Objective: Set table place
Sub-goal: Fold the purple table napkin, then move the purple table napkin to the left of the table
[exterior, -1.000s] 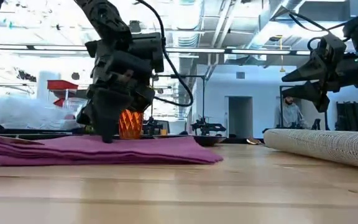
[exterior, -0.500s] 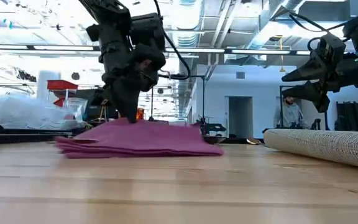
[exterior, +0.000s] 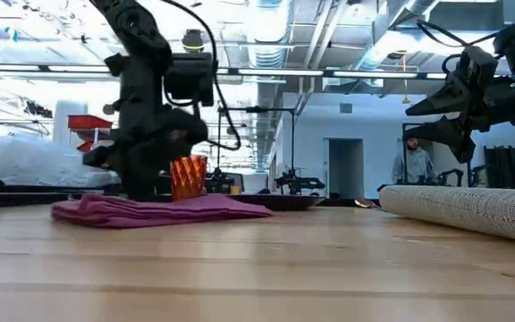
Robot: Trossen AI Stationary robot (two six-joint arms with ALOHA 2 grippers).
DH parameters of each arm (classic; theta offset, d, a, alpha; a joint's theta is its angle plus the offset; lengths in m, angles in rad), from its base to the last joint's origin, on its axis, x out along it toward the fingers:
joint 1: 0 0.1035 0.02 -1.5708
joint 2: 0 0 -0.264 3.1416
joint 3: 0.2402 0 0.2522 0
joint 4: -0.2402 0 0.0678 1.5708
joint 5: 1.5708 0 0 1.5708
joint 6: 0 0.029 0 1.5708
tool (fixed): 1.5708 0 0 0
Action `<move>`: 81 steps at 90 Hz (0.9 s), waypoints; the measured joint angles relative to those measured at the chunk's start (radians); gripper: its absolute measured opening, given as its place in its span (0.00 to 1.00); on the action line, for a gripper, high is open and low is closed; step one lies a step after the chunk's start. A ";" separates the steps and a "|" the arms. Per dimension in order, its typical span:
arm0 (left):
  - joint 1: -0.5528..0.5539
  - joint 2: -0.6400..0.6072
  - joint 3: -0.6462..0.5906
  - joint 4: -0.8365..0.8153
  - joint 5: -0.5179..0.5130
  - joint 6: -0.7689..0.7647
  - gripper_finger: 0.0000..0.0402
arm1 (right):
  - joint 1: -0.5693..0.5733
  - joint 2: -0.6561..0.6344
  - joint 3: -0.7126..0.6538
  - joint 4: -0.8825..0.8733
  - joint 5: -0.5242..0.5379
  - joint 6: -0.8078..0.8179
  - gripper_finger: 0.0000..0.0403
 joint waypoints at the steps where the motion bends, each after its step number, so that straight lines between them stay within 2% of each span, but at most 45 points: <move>1: 0.000 0.000 -0.002 -0.001 -0.007 0.001 0.00 | 0.000 0.000 0.000 0.000 -0.001 0.001 0.46; 8: 0.000 -0.003 -0.016 -0.012 -0.044 -0.029 0.03 | 0.000 0.000 0.000 0.001 -0.010 0.002 0.46; 20: -0.001 -0.005 -0.029 -0.029 -0.081 -0.212 0.09 | 0.000 0.000 0.000 0.003 -0.022 0.006 0.46; 26: -0.002 -0.005 -0.029 -0.027 -0.085 -0.246 0.11 | 0.000 0.000 0.000 0.003 -0.023 0.023 0.46; 37: -0.006 -0.002 -0.009 -0.050 -0.112 -0.222 0.13 | 0.000 0.000 0.000 0.003 -0.025 0.026 0.46; 53: 0.004 0.004 0.051 -0.178 -0.284 -0.174 0.13 | 0.000 0.000 0.000 0.003 -0.026 0.019 0.46; 62: 0.017 0.002 0.088 -0.229 -0.291 -0.159 0.13 | 0.000 0.000 0.000 0.003 -0.026 0.017 0.46; 81: 0.023 0.002 0.099 -0.177 -0.286 -0.008 0.15 | 0.000 0.000 0.000 0.003 -0.027 0.017 0.46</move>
